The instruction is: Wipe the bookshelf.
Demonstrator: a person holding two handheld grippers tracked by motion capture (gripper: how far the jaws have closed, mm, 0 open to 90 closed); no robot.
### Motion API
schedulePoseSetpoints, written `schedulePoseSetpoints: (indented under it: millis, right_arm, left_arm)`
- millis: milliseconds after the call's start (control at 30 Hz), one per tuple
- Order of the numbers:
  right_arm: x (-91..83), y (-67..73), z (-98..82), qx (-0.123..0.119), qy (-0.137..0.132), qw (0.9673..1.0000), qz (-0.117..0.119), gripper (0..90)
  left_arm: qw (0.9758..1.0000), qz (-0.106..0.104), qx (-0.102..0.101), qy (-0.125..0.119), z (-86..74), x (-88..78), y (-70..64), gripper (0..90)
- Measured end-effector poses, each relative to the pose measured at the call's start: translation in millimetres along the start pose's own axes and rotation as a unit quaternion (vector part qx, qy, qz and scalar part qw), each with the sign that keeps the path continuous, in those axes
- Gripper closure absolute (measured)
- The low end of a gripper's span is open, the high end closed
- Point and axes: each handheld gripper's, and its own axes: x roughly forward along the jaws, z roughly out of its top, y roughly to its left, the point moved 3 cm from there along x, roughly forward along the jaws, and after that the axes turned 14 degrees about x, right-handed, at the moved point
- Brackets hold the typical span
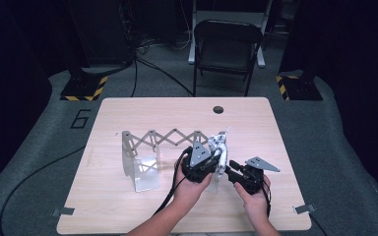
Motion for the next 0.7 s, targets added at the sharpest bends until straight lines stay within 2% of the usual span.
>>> schedulePoseSetpoints:
  millis: [133,233,300,467,600,700]
  right_arm:
    - [-0.4,-0.6,-0.2,0.002,0.005,1.0,-0.002,58.7]
    - [-0.5,-0.6,-0.2,0.002,0.004,1.0,-0.001,58.7]
    - [-0.5,-1.0,-0.1,0.003,0.003,1.0,-0.002,58.9]
    - [0.2,-2.7,0.2,0.002,-0.002,1.0,-0.004,58.7]
    - [-0.3,-2.6,-0.4,0.006,0.003,1.0,-0.005,54.3]
    - [-0.8,-4.2,-0.8,0.007,0.01,0.9999,-0.002,48.8]
  left_arm:
    - [0.9998,0.007,0.0,0.016,-11.5,9.8,-0.4,79.4]
    - [0.999,0.008,0.0,0.043,-27.5,16.5,-5.0,79.5]
    - [0.9979,0.004,0.004,0.064,-40.6,21.6,-9.8,79.6]
    - [0.9928,-0.02,0.01,0.118,-71.6,31.9,-18.4,79.6]
    - [0.9911,-0.036,0.003,0.129,-79.3,31.6,-19.5,79.5]
    - [0.9905,-0.035,0.014,0.132,-79.2,27.1,-18.4,79.4]
